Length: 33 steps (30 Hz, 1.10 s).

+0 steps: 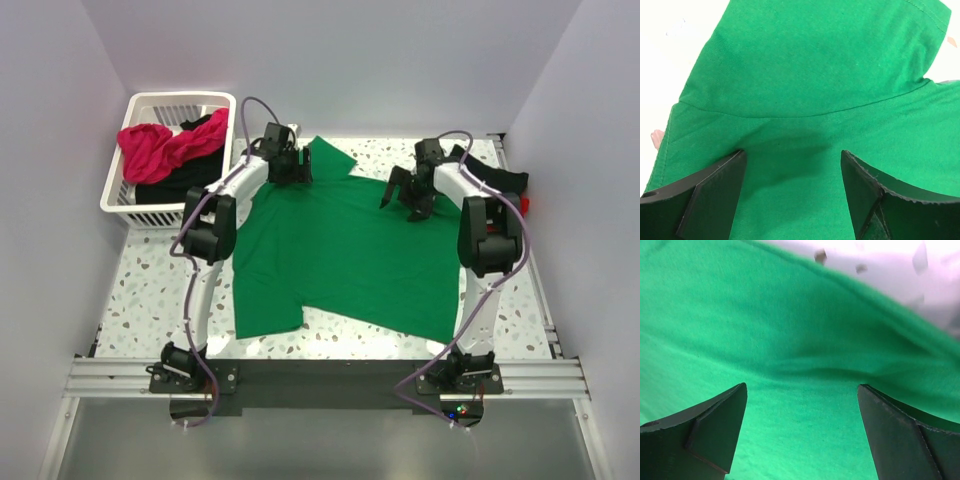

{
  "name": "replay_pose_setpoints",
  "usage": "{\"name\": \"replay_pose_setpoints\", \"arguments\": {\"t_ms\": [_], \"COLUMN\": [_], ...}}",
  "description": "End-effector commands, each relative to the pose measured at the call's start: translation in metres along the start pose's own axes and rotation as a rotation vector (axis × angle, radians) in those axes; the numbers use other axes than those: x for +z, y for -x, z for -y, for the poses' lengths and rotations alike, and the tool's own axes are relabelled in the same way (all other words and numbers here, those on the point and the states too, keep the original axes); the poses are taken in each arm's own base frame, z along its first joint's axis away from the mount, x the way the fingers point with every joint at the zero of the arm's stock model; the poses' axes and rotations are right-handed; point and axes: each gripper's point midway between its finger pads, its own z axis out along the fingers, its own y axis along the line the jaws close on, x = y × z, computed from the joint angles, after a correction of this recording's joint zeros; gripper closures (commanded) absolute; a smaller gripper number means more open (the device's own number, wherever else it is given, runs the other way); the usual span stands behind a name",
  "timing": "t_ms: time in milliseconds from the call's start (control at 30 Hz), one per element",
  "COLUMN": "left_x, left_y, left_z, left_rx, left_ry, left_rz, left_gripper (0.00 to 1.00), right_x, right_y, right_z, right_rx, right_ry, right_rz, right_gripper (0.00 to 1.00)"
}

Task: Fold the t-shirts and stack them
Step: Flatten the tshirt out

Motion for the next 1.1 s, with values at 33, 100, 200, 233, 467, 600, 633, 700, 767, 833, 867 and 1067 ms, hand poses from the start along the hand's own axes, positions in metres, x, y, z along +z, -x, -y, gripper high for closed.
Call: {"name": "replay_pose_setpoints", "arguments": {"t_ms": [33, 100, 200, 233, 467, 600, 633, 700, 767, 833, 867, 1067], "left_x": [0.029, 0.032, 0.026, 0.023, -0.034, -0.089, -0.098, -0.116, -0.123, -0.135, -0.14, -0.202], "left_y": [-0.032, -0.028, -0.005, 0.002, 0.076, 0.097, 0.095, 0.08, 0.052, 0.015, -0.002, -0.106], "left_z": [-0.026, -0.023, -0.015, -0.013, 0.016, 0.036, 0.04, 0.046, 0.052, 0.045, 0.051, 0.041], "left_rx": [0.008, 0.024, 0.049, 0.054, 0.085, 0.11, 0.119, 0.14, 0.16, 0.17, 0.183, 0.047], "left_ry": [0.018, -0.006, -0.03, -0.03, -0.074, -0.083, -0.085, -0.057, -0.033, 0.032, 0.046, 0.133], "left_rz": [-0.082, -0.074, -0.012, 0.008, 0.223, 0.307, 0.311, 0.293, 0.23, 0.163, 0.138, 0.048], "left_gripper": [0.18, 0.18, 0.18, 0.18, 0.16, 0.16, 0.16, 0.18, 0.19, 0.23, 0.25, 0.34], "right_x": [0.022, 0.018, 0.009, 0.006, -0.03, -0.053, -0.062, -0.067, -0.073, -0.076, -0.078, -0.083], "right_y": [-0.003, 0.006, 0.014, 0.017, 0.03, 0.033, 0.033, 0.03, 0.024, 0.019, 0.013, -0.008], "right_z": [0.009, 0.001, -0.009, -0.012, -0.035, -0.043, -0.045, -0.044, -0.042, -0.04, -0.037, -0.03], "right_rx": [0.005, -0.004, -0.018, -0.025, -0.067, -0.094, -0.102, -0.112, -0.116, -0.122, -0.121, -0.14], "right_ry": [-0.053, -0.033, 0.004, 0.014, 0.103, 0.13, 0.137, 0.14, 0.141, 0.139, 0.137, 0.153], "right_rz": [-0.057, -0.039, -0.022, -0.012, 0.041, 0.078, 0.091, 0.094, 0.092, 0.09, 0.081, 0.071], "right_gripper": [0.05, 0.05, 0.05, 0.05, 0.05, 0.05, 0.05, 0.05, 0.05, 0.05, 0.05, 0.05]}}
